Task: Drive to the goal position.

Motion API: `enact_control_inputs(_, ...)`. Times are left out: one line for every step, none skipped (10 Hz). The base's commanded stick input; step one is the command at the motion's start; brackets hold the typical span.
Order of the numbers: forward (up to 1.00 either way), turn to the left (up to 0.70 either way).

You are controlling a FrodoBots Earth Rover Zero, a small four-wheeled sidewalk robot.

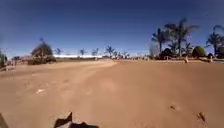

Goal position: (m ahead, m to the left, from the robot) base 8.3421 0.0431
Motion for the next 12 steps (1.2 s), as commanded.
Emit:
enact_control_inputs(0.7,0.0)
enact_control_inputs(0.7,0.0)
enact_control_inputs(0.7,0.0)
enact_control_inputs(0.7,0.0)
enact_control_inputs(0.7,0.0)
enact_control_inputs(0.7,0.0)
enact_control_inputs(0.7,0.0)
enact_control_inputs(0.7,0.0)
enact_control_inputs(0.7,0.0)
enact_control_inputs(0.7,0.0)
enact_control_inputs(0.7,0.0)
enact_control_inputs(0.7,0.0)
